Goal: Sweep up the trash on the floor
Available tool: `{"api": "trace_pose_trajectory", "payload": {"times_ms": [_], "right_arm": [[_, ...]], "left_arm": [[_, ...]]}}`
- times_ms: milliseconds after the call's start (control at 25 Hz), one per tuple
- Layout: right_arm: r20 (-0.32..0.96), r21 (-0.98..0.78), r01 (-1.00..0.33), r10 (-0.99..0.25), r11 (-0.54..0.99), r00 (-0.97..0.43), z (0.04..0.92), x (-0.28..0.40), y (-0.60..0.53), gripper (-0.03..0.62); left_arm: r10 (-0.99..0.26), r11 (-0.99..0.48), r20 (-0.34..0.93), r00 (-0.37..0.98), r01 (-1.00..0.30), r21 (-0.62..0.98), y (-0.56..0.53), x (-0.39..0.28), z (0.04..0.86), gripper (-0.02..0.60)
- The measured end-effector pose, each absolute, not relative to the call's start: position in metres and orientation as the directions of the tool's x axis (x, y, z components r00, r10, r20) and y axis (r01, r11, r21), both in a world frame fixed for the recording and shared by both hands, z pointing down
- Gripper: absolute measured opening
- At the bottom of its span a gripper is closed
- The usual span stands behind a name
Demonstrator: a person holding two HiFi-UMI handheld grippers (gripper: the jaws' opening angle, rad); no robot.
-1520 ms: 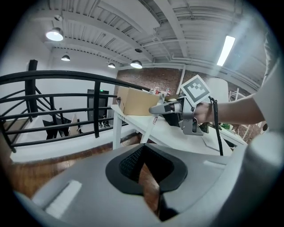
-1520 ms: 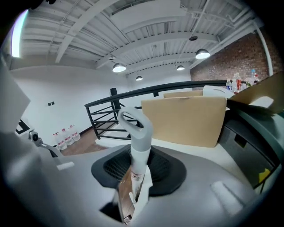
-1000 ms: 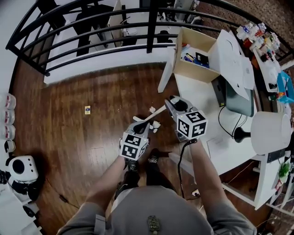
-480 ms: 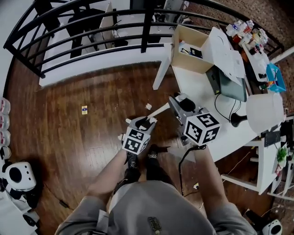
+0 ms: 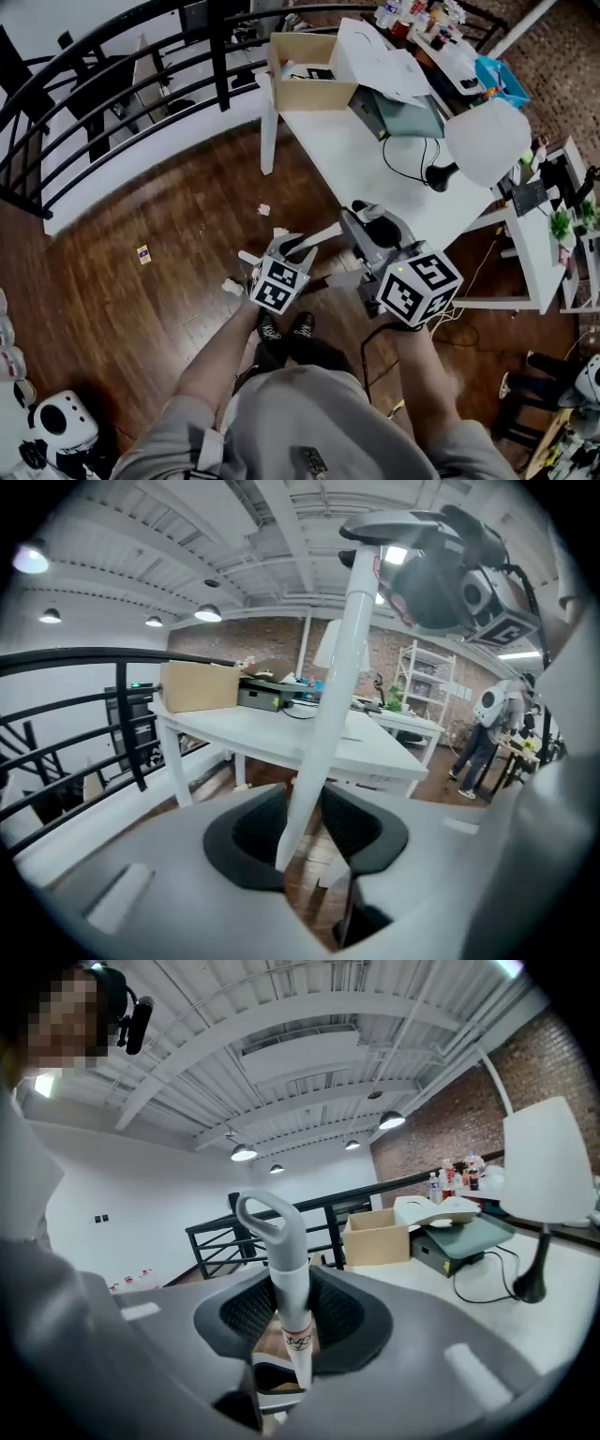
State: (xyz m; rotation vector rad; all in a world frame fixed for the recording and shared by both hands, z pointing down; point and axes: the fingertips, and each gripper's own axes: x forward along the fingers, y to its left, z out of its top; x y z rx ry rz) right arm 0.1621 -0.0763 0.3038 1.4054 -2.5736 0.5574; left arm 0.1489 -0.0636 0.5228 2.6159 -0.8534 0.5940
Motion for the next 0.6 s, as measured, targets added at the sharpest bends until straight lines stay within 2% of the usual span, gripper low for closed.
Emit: {"api": "trace_pose_trajectory", "payload": {"times_ms": [320, 480, 600], "right_arm": [[0.342, -0.270, -0.937, -0.888, 0.220, -0.307, 0.332, 0.279, 0.020, 0.097], [0.340, -0.276, -0.958, -0.925, 0.076, -0.171, 0.351, 0.328, 0.064, 0.098], [0.327, -0.273, -0.962, -0.941, -0.002, -0.091, 0.365, 0.347, 0.082, 0.098]], "left_arm": [[-0.170, -0.928, 0.518, 0.838, -0.313, 0.200, 0.027, 0.261, 0.551, 0.123], [-0.021, -0.969, 0.536, 0.844, -0.149, 0.197, 0.069, 0.313, 0.570, 0.123], [0.040, -0.982, 0.547, 0.836, -0.068, 0.177, 0.082, 0.335, 0.585, 0.123]]}}
